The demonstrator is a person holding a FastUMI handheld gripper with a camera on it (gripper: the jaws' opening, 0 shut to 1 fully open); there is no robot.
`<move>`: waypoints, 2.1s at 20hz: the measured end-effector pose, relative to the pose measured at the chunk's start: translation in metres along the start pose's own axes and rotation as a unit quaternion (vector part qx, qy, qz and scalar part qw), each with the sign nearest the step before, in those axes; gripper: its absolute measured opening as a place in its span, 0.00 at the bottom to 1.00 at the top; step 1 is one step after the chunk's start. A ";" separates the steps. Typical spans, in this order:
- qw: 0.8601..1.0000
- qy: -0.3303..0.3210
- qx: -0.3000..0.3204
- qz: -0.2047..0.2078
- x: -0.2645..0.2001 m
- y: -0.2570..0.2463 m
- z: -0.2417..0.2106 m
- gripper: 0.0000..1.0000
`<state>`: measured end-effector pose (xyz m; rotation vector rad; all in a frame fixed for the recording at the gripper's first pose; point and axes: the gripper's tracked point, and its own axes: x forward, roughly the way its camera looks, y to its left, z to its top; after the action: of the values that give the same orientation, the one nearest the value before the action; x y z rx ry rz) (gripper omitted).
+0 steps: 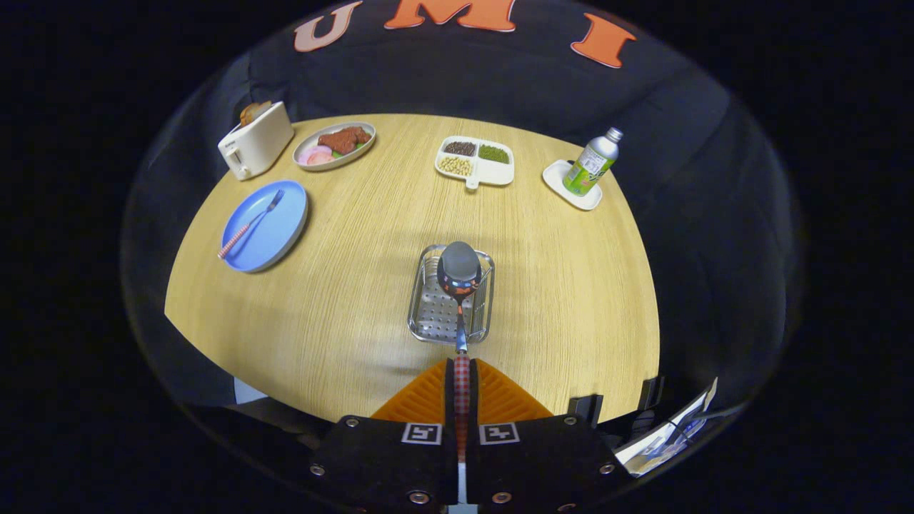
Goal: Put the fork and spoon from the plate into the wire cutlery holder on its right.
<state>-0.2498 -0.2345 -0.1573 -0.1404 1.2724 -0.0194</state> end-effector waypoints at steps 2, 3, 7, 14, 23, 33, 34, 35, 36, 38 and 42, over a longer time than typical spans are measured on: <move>1.000 0.026 -0.015 0.004 0.005 0.002 -0.001 0.05; 0.999 0.040 -0.022 0.004 0.007 0.002 0.000 0.05; 0.994 0.100 -0.039 0.021 0.015 0.000 0.002 0.06; 0.979 0.190 -0.035 0.063 0.034 -0.003 0.004 0.07; 0.990 0.110 0.035 0.079 0.042 0.003 0.061 0.13; 0.950 -0.258 0.092 0.152 -0.048 0.104 0.193 0.70; 0.942 -0.288 0.087 0.149 -0.058 0.116 0.201 0.77; 0.935 -0.314 0.078 0.143 -0.067 0.127 0.208 0.80; 0.930 -0.334 0.071 0.134 -0.073 0.138 0.212 0.85; 0.921 -0.364 0.061 0.122 -0.083 0.163 0.220 0.90; 0.915 -0.379 0.065 0.125 -0.079 0.220 0.229 0.94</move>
<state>-0.0683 0.0129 -0.0418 0.1277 0.4996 0.1573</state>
